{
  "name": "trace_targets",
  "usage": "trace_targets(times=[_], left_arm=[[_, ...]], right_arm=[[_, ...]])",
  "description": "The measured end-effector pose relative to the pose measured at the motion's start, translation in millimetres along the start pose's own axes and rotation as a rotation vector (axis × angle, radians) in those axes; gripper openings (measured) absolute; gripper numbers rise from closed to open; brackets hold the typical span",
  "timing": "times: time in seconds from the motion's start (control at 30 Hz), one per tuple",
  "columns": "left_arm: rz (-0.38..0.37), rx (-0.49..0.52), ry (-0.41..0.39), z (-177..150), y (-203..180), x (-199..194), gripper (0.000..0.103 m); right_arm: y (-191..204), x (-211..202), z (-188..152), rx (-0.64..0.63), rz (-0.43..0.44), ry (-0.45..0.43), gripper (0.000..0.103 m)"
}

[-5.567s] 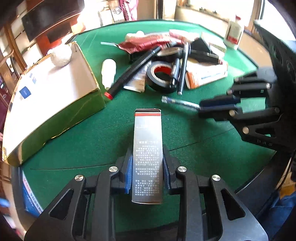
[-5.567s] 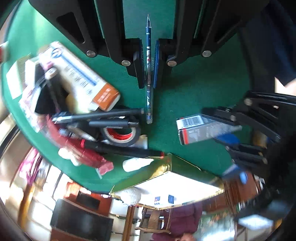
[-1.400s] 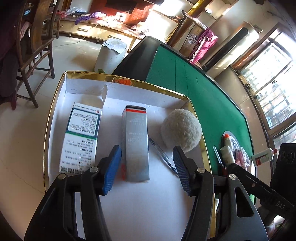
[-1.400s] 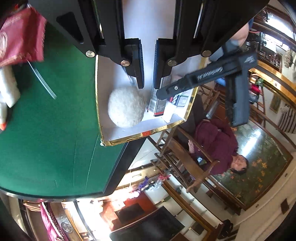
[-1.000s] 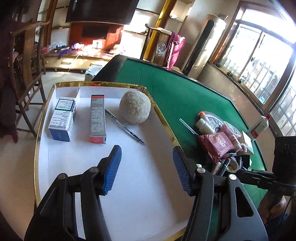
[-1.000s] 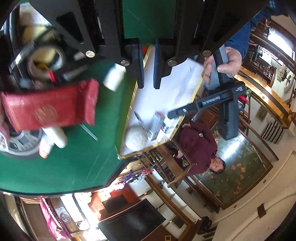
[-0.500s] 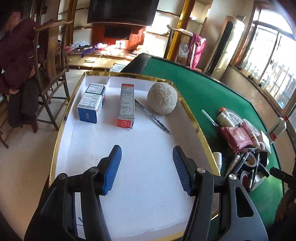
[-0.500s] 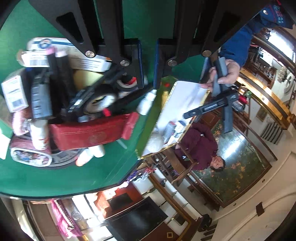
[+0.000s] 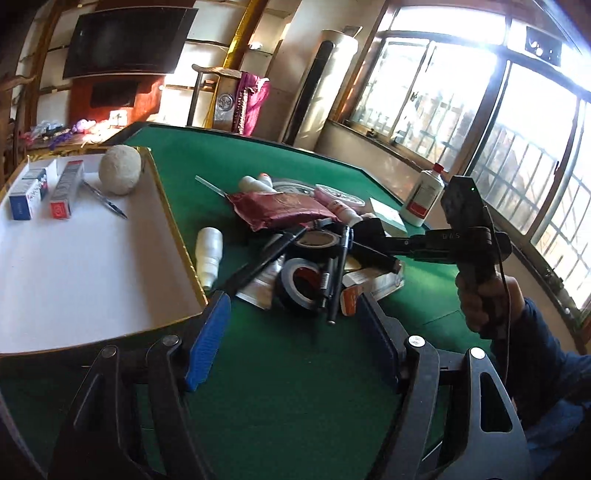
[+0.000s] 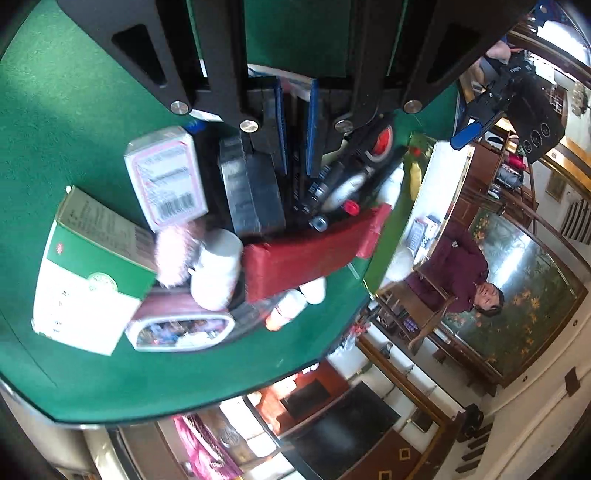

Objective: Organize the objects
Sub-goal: 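Move both open tools back toward the pile of items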

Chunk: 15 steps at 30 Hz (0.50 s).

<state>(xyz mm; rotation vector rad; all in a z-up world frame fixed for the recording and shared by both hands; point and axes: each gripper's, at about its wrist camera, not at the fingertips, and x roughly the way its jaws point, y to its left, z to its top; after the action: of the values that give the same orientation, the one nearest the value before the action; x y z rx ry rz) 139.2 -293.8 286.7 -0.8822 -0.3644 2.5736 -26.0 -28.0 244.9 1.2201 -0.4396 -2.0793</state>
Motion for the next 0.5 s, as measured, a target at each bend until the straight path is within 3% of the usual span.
trace_targets(times=[0.13, 0.27, 0.33, 0.43, 0.5], left_arm=[[-0.065, -0.091, -0.016, 0, 13, -2, 0.071], [-0.115, -0.188, -0.095, 3, 31, -17, 0.071], [-0.101, -0.229, -0.133, 3, 38, -22, 0.071], [-0.093, -0.225, -0.155, 3, 36, -26, 0.071], [-0.075, -0.229, -0.142, 3, 36, -22, 0.071]], right_arm=[[-8, 7, -13, -0.039, 0.085, 0.156, 0.017], [16, 12, -27, -0.165, 0.281, 0.348, 0.020], [27, 4, -20, -0.274, 0.241, 0.313, 0.026], [35, 5, -8, -0.410, 0.213, 0.313, 0.058], [34, 6, -6, -0.464, 0.226, 0.340, 0.061]])
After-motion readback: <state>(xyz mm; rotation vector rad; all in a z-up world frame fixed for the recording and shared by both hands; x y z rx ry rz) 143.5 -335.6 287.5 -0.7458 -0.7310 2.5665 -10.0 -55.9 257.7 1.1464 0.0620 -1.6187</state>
